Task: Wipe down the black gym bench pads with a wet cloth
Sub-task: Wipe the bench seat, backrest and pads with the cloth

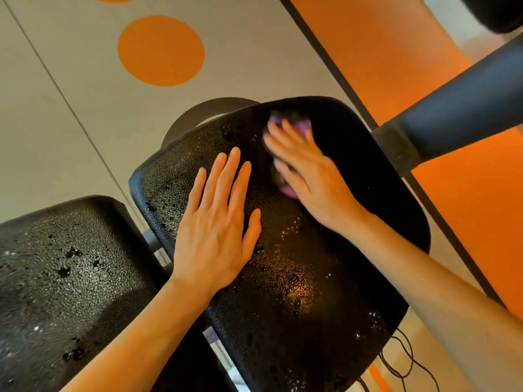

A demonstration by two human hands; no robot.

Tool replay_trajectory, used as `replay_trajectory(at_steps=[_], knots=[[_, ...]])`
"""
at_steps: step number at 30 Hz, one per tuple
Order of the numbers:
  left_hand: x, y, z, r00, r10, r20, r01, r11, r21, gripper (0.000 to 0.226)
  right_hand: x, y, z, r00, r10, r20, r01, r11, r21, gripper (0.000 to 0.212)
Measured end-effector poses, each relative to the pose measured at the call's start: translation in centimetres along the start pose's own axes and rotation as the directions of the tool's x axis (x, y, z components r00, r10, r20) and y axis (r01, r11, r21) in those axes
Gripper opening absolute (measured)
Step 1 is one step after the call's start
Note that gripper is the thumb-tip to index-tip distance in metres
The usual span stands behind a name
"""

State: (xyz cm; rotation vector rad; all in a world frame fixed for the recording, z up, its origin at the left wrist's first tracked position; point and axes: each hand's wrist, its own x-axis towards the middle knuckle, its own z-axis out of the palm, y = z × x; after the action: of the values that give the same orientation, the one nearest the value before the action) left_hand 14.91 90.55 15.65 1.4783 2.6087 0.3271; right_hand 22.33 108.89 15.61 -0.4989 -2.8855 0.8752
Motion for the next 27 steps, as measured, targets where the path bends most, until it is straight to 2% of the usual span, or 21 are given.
replay_trajectory(at_steps=[3, 8, 10, 14, 20, 25, 27], knots=[[0.0, 0.0, 0.0, 1.000, -0.006, -0.003, 0.006, 1.000, -0.003, 0.065, -3.1, 0.0, -0.3, 0.999, -0.029, 0.034, 0.029, 1.000, 0.008, 0.046], [0.0, 0.0, 0.1, 1.000, -0.010, 0.000, 0.010, 1.000, 0.014, 0.064, 8.7, -1.8, 0.4, 1.000, -0.015, -0.002, 0.015, 1.000, -0.021, 0.040], [0.0, 0.0, 0.2, 1.000, -0.005, -0.010, 0.005, 1.000, 0.013, 0.065, 6.2, -1.4, 0.8, 0.999, -0.037, 0.009, 0.037, 0.999, 0.005, 0.042], [0.0, -0.1, 0.4, 0.999, -0.016, -0.032, 0.016, 1.000, -0.003, 0.065, -4.4, -0.7, 0.5, 0.998, -0.048, 0.050, 0.050, 0.998, -0.030, 0.047], [-0.1, 0.1, 0.5, 0.999, -0.011, -0.040, 0.012, 1.000, 0.015, 0.065, 7.1, -2.0, 1.0, 1.000, -0.015, -0.015, 0.015, 0.999, -0.033, 0.042], [-0.1, -0.2, 0.5, 0.999, -0.007, -0.035, 0.006, 1.000, -0.010, 0.065, -5.2, -1.4, 0.6, 0.999, -0.017, 0.040, 0.019, 0.999, -0.046, 0.047], [-0.1, -0.2, 0.6, 0.999, -0.007, -0.032, 0.007, 1.000, -0.009, 0.065, -4.7, -1.1, 0.5, 0.999, -0.029, 0.042, 0.031, 0.999, -0.039, 0.047]])
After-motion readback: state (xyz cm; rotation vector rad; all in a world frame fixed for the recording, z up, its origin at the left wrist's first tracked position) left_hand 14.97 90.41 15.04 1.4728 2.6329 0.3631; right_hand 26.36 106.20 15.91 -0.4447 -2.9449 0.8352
